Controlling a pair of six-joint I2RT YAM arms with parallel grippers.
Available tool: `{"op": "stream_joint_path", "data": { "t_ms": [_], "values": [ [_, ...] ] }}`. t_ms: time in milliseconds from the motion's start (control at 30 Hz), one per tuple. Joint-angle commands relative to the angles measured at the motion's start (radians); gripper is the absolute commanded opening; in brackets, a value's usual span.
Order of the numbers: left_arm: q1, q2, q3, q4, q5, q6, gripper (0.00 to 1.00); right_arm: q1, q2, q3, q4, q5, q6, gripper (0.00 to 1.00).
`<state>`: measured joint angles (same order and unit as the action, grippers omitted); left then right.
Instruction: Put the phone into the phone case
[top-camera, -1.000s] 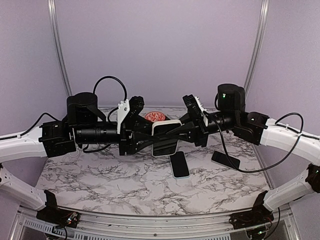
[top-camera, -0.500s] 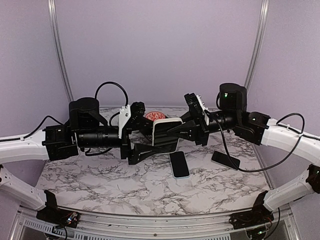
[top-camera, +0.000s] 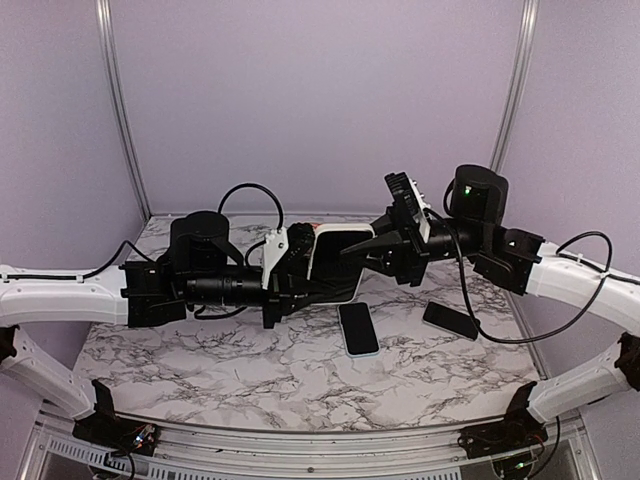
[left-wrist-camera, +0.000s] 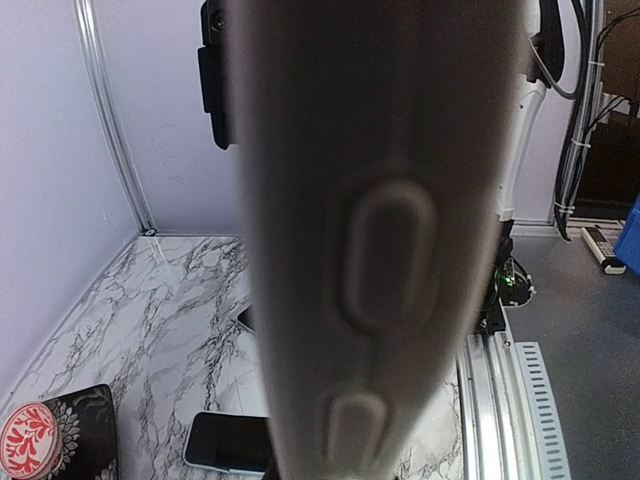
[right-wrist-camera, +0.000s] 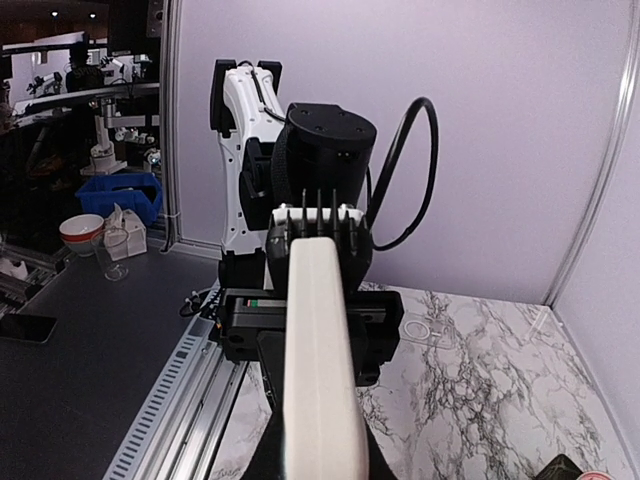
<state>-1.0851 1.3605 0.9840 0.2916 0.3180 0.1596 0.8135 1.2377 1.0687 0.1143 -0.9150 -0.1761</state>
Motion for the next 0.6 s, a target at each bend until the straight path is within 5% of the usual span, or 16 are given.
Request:
{"op": "stream_joint_path", "data": {
  "t_ms": [0,100,267,367,467,567],
  "values": [
    [-0.004,-0.01,-0.012,0.14,0.023,-0.084,0.0,0.016,-0.013,0.017,0.098,-0.023,-0.021,0.04],
    [-0.004,-0.034,-0.038,0.141,-0.002,-0.066,0.0,0.012,-0.015,0.048,-0.013,0.019,-0.082,0.42],
    [-0.004,-0.051,-0.048,0.141,0.0,-0.052,0.0,0.0,-0.031,0.078,-0.124,0.043,-0.14,0.47],
    [-0.004,-0.046,-0.048,0.141,0.001,-0.052,0.0,0.0,-0.04,0.082,-0.146,0.041,-0.14,0.36],
    [-0.004,-0.045,-0.049,0.14,-0.005,-0.051,0.0,0.0,-0.035,0.086,-0.172,0.04,-0.149,0.01],
    [-0.004,-0.047,-0.055,0.141,-0.008,-0.048,0.0,-0.002,-0.038,0.089,-0.186,0.027,-0.152,0.0]
  ]
}}
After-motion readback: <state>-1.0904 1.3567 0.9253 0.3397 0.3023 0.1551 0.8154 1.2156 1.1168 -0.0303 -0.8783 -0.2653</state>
